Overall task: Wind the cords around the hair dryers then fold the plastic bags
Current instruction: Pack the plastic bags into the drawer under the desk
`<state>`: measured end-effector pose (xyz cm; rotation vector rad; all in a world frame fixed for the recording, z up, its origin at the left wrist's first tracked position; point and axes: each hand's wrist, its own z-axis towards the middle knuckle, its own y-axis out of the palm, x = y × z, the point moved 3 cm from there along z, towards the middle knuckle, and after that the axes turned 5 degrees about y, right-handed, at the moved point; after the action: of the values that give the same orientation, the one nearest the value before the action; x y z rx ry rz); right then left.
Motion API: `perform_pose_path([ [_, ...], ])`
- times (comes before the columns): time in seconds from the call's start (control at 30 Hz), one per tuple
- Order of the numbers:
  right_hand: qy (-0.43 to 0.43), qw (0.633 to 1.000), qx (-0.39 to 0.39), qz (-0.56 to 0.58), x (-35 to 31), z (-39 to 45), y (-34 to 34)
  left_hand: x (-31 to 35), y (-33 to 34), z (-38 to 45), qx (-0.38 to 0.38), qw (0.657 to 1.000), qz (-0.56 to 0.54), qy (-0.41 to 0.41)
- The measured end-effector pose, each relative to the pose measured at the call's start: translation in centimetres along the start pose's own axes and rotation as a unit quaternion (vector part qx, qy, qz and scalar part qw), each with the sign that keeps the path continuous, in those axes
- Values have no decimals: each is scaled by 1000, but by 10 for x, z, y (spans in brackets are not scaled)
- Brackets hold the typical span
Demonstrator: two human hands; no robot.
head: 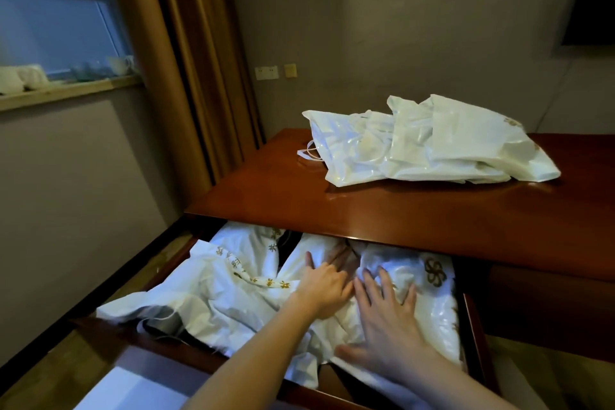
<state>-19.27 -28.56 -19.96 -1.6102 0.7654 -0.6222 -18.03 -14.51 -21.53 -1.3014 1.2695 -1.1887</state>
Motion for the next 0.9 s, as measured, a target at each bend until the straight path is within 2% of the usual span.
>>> perform_pose_path([
  [0.1,8,999,-28,24,7,13,-15,-1,-11,15,-21,999,-25,6],
  [0.17,-4,996,-41,82,4,10,-24,-4,-29,11,-32,998,-52,4],
  [0.27,-83,984,-20,155,-19,-10,-34,-32,-61,-30,53,994,-98,6],
  [0.33,-130,978,-18,164,-42,-21,-33,-81,-77,-77,124,986,-83,-70],
  [0.37,-153,974,-12,166,-54,-19,-32,-113,-77,-104,137,979,-57,-141],
  [0.43,-190,966,2,177,-80,-4,-32,-161,-67,-156,95,953,-26,-288],
  [0.5,-224,958,19,176,-107,16,-32,-171,-55,-184,28,928,-75,-364],
  [0.57,-240,960,23,145,-131,34,-26,-163,-45,-186,-7,919,-118,-376],
  [0.67,-226,967,7,119,-146,54,-11,-168,-37,-168,-34,915,-201,-349],
  [0.8,-203,972,-10,116,-141,61,-18,-189,-38,-162,18,856,-401,-327],
  [0.9,-235,960,86,124,-158,58,-37,-194,-40,-162,39,813,-482,-325],
])
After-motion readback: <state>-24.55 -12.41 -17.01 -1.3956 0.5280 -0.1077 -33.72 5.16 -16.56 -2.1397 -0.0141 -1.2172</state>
